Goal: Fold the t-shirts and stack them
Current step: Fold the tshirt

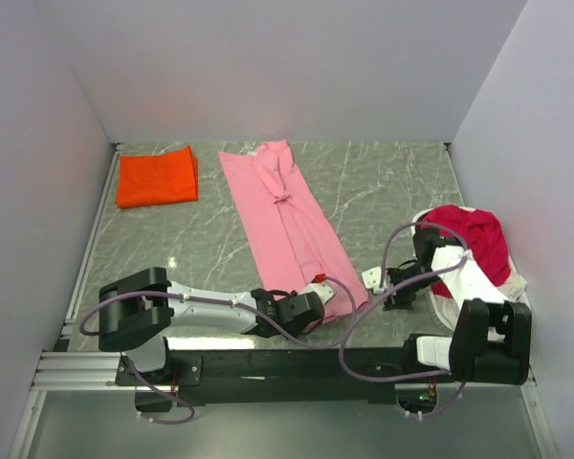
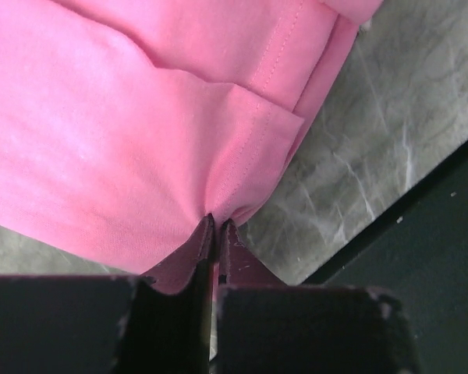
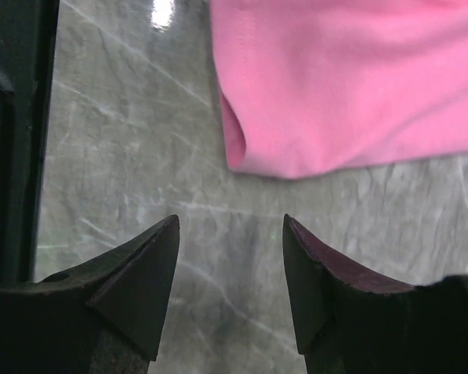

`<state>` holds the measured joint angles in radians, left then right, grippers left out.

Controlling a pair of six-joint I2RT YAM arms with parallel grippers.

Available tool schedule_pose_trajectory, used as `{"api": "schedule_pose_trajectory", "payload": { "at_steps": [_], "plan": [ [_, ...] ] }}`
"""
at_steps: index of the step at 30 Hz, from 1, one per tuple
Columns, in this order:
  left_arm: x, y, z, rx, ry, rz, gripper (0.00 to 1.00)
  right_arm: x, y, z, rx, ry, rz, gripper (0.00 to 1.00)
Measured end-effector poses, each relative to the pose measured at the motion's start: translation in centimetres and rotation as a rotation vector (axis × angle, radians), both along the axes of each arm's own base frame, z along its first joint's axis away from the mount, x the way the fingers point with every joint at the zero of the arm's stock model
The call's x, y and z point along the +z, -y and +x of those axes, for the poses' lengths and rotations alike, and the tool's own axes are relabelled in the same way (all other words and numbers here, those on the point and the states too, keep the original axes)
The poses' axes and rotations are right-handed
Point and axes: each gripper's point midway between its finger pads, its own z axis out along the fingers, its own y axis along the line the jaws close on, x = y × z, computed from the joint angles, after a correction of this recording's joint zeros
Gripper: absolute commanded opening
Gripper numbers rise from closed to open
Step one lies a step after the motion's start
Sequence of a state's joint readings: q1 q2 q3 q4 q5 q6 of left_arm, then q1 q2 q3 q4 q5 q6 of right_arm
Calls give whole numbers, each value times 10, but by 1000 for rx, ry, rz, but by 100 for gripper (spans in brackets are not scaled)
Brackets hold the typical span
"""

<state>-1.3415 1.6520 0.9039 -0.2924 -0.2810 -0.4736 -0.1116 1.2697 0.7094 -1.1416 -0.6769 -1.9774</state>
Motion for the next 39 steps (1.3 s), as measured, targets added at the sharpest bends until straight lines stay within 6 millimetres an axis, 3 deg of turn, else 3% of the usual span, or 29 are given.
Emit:
{"api": "schedule_pose_trajectory", "payload": {
  "at_steps": [7,16,21,31,39],
  "plan": [
    [0,-6,-8,2,-28,-23,1,-7,-25,-10,158,123,-16,68],
    [0,-13,-16,4,-48,-83,0,2,-43,-5,208,221,23,72],
    [1,-12,-17,4,-50,-112,0,-5,-58,-20,289,224,32,72],
    [2,-6,-20,10,-67,-158,0,-26,-77,-34,376,216,-32,62],
    [2,-6,-20,9,-67,-178,0,-34,-77,-18,337,249,-96,45]
  ]
}}
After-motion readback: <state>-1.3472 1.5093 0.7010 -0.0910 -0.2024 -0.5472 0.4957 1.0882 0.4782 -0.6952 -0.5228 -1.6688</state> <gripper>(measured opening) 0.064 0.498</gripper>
